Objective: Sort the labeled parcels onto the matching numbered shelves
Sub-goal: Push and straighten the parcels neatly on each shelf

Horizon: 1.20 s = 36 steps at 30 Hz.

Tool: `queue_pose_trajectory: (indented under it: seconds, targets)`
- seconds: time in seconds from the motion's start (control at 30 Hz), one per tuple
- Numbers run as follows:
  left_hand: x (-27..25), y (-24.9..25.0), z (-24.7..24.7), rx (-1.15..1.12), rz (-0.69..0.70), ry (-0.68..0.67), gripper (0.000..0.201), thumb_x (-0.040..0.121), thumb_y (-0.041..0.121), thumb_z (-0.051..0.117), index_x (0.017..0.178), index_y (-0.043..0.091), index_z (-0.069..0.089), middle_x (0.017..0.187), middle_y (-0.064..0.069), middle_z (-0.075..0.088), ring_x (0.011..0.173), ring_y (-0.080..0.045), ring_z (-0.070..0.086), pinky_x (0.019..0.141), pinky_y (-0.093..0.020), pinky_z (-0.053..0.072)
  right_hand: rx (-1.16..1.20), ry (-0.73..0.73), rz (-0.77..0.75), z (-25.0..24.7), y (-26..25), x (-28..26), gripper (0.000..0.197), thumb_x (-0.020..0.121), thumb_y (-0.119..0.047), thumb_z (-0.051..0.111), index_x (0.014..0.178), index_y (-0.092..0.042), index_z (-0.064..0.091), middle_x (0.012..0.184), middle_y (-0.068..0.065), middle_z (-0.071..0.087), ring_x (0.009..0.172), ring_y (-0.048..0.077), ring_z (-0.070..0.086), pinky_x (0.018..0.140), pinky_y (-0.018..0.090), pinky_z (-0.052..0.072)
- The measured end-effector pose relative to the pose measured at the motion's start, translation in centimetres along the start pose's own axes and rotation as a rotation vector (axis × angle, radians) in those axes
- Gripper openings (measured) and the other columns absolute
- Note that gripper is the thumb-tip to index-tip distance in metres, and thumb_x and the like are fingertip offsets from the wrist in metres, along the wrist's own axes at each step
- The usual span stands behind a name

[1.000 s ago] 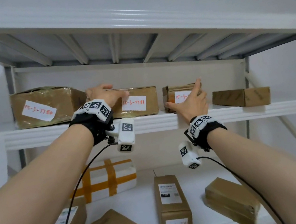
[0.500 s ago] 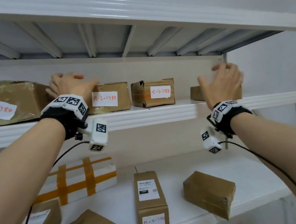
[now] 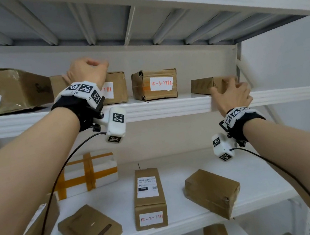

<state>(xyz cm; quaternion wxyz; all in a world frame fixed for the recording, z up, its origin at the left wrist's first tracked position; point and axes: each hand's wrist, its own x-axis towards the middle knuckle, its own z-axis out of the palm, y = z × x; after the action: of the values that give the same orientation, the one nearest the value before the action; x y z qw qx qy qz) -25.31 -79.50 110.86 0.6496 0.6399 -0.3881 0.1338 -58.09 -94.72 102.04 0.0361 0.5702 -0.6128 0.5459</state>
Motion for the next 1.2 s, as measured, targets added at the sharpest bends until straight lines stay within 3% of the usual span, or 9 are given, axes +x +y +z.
queue_pose_trajectory:
  seconds: [0.07, 0.17, 0.3, 0.5, 0.7, 0.83, 0.93, 1.07, 1.2]
  targets:
    - [-0.3, -0.3, -0.2, -0.052, 0.0, -0.003, 0.015, 0.075, 0.046, 0.065, 0.082, 0.033, 0.067, 0.106, 0.004, 0.073, 0.11, -0.021, 0.063, 0.107, -0.041, 0.043, -0.023, -0.014, -0.015, 0.4, 0.0, -0.5, 0.05, 0.088, -0.05, 0.047, 0.124, -0.016, 0.056, 0.134, 0.02, 0.046, 0.128, 0.036, 0.041, 0.108, 0.049, 0.028]
    - [-1.2, -0.8, -0.5, -0.092, 0.047, 0.034, 0.014, 0.072, 0.045, 0.062, 0.08, 0.033, 0.064, 0.107, 0.004, 0.072, 0.106, -0.018, 0.064, 0.102, -0.039, 0.047, 0.095, 0.179, -0.036, 0.8, -0.3, -2.1, 0.047, 0.085, -0.043, 0.05, 0.118, -0.01, 0.056, 0.134, 0.015, 0.046, 0.126, 0.032, 0.043, 0.107, 0.044, 0.029]
    - [-3.7, -1.2, -0.5, -0.132, 0.168, 0.084, 0.008, 0.081, 0.031, 0.06, 0.086, 0.032, 0.054, 0.104, 0.01, 0.052, 0.106, -0.013, 0.055, 0.099, -0.031, 0.045, 0.254, 0.387, -0.11, 1.2, -1.1, -5.4, 0.037, 0.079, -0.033, 0.052, 0.106, -0.009, 0.055, 0.117, 0.011, 0.051, 0.109, 0.027, 0.05, 0.087, 0.033, 0.029]
    - [-9.9, -2.8, 0.1, -0.225, 0.354, 0.179, 0.003, 0.077, 0.026, 0.05, 0.079, 0.026, 0.05, 0.085, 0.014, 0.049, 0.089, -0.021, 0.057, 0.084, -0.036, 0.048, 0.348, 0.389, -0.224, 2.4, 0.4, -10.9, 0.019, 0.077, -0.027, 0.052, 0.089, -0.013, 0.047, 0.095, 0.001, 0.039, 0.088, 0.024, 0.049, 0.079, 0.037, 0.031]
    - [-17.2, -5.7, 2.5, -0.183, 0.448, 0.109, 0.011, 0.077, 0.016, 0.053, 0.085, 0.011, 0.06, 0.083, 0.002, 0.05, 0.08, -0.016, 0.046, 0.074, -0.038, 0.045, 0.318, 0.165, -0.175, 3.4, 6.7, -15.1, 0.013, 0.081, -0.026, 0.048, 0.09, -0.016, 0.045, 0.096, 0.0, 0.041, 0.09, 0.024, 0.048, 0.082, 0.033, 0.024]
    - [-21.3, -7.6, 4.5, -0.175, 0.456, -0.038, 0.006, 0.079, 0.015, 0.056, 0.084, 0.013, 0.057, 0.081, -0.004, 0.05, 0.076, -0.02, 0.048, 0.072, -0.044, 0.046, 0.096, -0.2, -0.124, 3.4, 11.4, -16.1, 0.019, 0.082, -0.037, 0.054, 0.085, -0.018, 0.052, 0.106, 0.005, 0.054, 0.106, 0.029, 0.051, 0.095, 0.039, 0.031]
    - [-23.0, -9.4, 6.6, -0.112, 0.301, -0.223, 0.003, 0.078, 0.022, 0.057, 0.08, 0.02, 0.056, 0.077, 0.002, 0.053, 0.078, -0.021, 0.054, 0.075, -0.044, 0.049, -0.107, -0.552, -0.011, 3.2, 13.7, -16.5, 0.036, 0.084, -0.05, 0.067, 0.104, -0.021, 0.064, 0.131, 0.009, 0.047, 0.13, 0.029, 0.041, 0.11, 0.045, 0.027]
    - [-23.8, -12.9, 9.2, 0.137, 0.04, -0.616, 0.012, 0.076, 0.04, 0.058, 0.069, 0.031, 0.055, 0.086, 0.0, 0.065, 0.088, -0.022, 0.064, 0.087, -0.043, 0.054, -0.26, -0.908, 0.051, 4.1, 16.4, -16.6, 0.077, 0.074, -0.059, 0.078, 0.139, -0.033, 0.046, 0.152, 0.012, 0.028, 0.145, 0.033, 0.023, 0.115, 0.055, 0.026]
    - [-24.6, -16.5, 10.5, 0.393, -0.114, -0.832, 0.019, 0.086, 0.037, 0.068, 0.099, 0.023, 0.066, 0.123, -0.002, 0.063, 0.12, -0.023, 0.056, 0.099, -0.034, 0.041, -0.315, -0.989, 0.048, 6.0, 18.5, -16.4, 0.085, 0.074, -0.049, 0.082, 0.141, -0.025, 0.037, 0.141, 0.017, 0.035, 0.132, 0.035, 0.031, 0.097, 0.044, 0.035]
